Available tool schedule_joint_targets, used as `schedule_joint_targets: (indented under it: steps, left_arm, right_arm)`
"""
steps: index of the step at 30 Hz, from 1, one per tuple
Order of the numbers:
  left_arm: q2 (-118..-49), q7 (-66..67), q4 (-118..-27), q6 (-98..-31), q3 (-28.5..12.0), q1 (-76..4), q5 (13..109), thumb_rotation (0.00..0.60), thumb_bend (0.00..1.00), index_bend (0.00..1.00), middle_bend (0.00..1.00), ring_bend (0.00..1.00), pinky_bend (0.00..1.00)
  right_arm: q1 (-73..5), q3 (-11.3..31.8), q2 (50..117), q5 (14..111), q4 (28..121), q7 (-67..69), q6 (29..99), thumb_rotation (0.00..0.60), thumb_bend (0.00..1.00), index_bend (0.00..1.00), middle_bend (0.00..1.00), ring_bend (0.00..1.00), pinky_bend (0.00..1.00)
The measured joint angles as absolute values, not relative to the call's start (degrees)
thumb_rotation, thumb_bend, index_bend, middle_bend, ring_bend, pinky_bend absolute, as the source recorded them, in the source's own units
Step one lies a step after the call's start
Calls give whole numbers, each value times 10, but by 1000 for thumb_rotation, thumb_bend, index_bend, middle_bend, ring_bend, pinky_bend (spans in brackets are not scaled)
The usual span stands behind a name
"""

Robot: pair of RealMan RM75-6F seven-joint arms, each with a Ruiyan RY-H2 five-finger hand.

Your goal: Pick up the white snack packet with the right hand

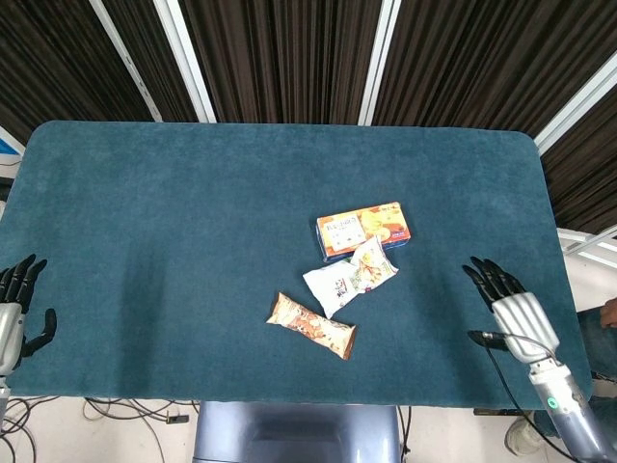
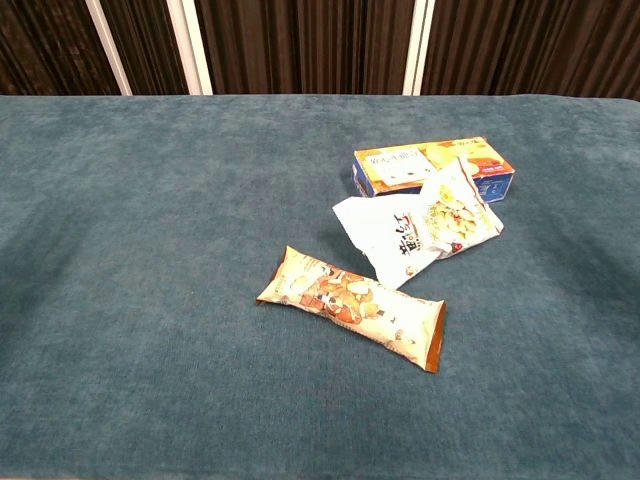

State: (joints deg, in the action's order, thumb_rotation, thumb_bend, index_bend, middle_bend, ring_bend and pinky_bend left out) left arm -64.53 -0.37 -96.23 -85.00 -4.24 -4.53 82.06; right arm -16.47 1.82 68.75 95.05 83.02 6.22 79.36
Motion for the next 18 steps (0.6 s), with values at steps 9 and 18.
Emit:
schedule_joint_targets:
  steps: [9, 18]
  left_arm:
    - [-644, -4, -965, -847, -42, -45, 816, 600, 546, 28, 0, 7, 23]
    - [-636, -13, -974, -842, -46, -46, 806, 600, 545, 28, 0, 7, 23]
  right_arm:
    - [-262, 51, 682, 949, 886, 16, 675, 600, 24, 0, 24, 46, 207]
    - [-336, 83, 757, 924, 883, -37, 604, 600, 28, 0, 38, 48, 207]
